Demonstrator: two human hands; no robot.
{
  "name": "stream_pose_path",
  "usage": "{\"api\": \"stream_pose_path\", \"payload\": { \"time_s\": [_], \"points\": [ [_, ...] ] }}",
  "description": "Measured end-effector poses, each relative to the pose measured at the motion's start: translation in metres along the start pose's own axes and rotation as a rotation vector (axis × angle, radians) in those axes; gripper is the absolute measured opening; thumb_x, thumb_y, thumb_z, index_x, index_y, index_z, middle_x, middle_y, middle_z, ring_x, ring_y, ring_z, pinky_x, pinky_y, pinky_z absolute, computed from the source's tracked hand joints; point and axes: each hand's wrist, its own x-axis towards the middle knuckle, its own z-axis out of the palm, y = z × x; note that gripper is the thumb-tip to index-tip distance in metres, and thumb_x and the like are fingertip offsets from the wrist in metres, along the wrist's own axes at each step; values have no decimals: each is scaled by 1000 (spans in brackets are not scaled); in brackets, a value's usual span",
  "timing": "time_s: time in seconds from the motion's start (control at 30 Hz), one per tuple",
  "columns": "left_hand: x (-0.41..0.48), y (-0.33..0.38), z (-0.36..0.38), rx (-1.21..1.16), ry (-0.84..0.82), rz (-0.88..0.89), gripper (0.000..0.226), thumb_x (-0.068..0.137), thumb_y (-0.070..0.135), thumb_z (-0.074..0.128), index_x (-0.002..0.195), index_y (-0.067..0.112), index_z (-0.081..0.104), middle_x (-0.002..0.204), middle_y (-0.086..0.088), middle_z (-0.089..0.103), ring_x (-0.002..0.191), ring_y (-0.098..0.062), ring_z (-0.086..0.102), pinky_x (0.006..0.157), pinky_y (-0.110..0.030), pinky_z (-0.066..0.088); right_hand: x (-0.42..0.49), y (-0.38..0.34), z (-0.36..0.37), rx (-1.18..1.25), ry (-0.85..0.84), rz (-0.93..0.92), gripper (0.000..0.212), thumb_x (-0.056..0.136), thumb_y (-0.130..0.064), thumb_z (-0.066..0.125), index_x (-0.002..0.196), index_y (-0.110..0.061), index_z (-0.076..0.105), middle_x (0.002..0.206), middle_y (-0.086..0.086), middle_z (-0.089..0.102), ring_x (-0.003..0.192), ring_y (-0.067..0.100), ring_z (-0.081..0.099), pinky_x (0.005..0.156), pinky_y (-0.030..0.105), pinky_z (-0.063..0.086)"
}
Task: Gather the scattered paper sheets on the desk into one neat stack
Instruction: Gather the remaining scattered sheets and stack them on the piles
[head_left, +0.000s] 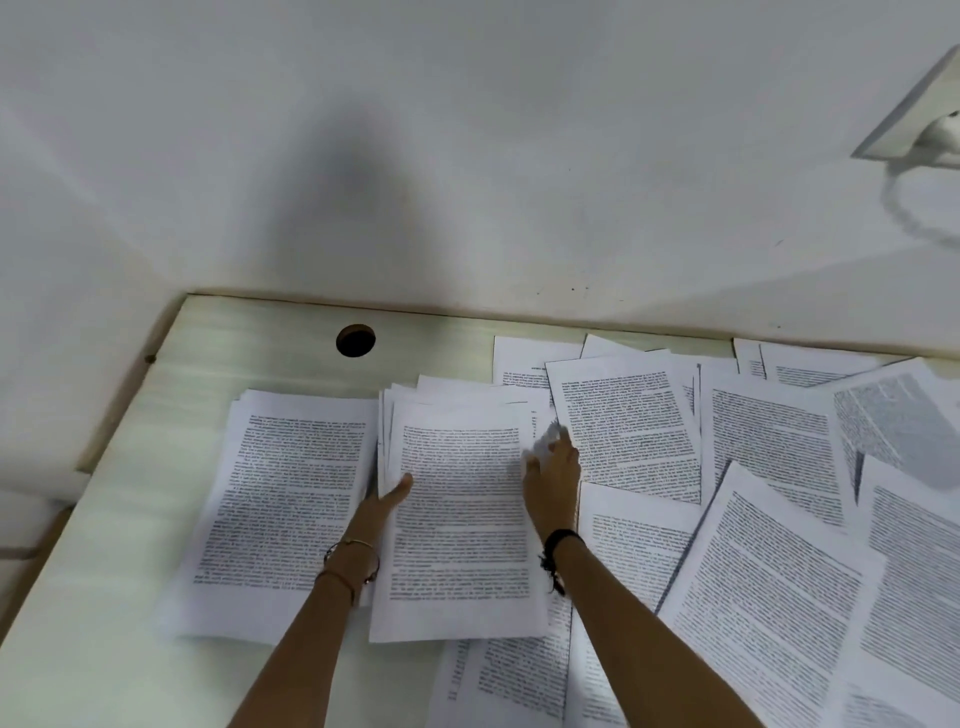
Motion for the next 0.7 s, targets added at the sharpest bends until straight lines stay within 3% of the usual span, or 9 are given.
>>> {"api": "stream_pose_path", "payload": {
  "time_s": [0.07,0.1,0.13,0.2,0.3,0.47,0.57,0.63,0.7],
  "points": [
    [7,-9,0,50,16,46,112,29,64,84,122,7,57,118,-9,62,111,-24,58,108,-39,39,-16,3,5,-14,68,49,54,88,1,48,140,-5,35,132,18,42,120,36,43,100,42,38],
    [11,-13,1,86,27,56,100,31,57,88,115,9,62,111,-10,66,105,-25,62,104,-41,43,-24,3,8,-31,31,15,57,86,5,46,141,-4,35,134,18,41,122,36,42,103,41,39],
    [9,-12,6,111,25,62,75,46,44,89,109,11,64,107,-11,67,100,-26,64,102,-43,45,-29,1,10,-29,-31,-24,59,86,7,44,144,-4,32,138,17,38,126,33,39,106,40,37],
    [8,-11,16,156,15,46,36,76,11,74,110,6,63,114,-16,65,103,-30,62,102,-43,44,-26,-4,13,6,-108,-68,61,90,6,41,147,-4,26,143,15,32,131,30,33,108,37,34],
    [16,-12,18,275,82,95,39,85,1,61,123,-4,54,124,-22,58,117,-35,55,96,-33,42,-12,-9,6,36,-81,-57,50,93,1,39,142,-5,35,135,15,39,124,31,36,102,39,38],
    [14,10,2,213,309,194,38,91,3,53,128,-6,49,125,-21,56,108,-28,55,89,-27,38,-2,20,-18,-64,-41,-117,37,93,-8,39,126,-7,55,130,15,50,109,24,44,86,29,38],
    [14,19,-18,203,391,209,38,92,6,52,128,-5,48,130,-23,54,117,-37,53,94,-31,39,-6,31,-28,-38,-64,-156,31,96,-7,41,121,-3,60,133,14,51,117,26,47,95,30,39],
    [10,18,-25,238,400,206,39,92,8,53,129,-4,48,131,-23,53,118,-37,52,98,-34,40,-14,25,-34,93,-73,-114,25,100,-14,45,113,-6,64,115,5,61,107,23,54,92,34,44],
    [5,11,-23,252,362,171,39,92,7,53,129,-5,48,131,-23,53,119,-37,52,96,-32,39,-24,13,-41,375,-161,26,27,100,-32,46,103,-14,66,92,-2,66,86,18,59,78,35,52]
  ]
}}
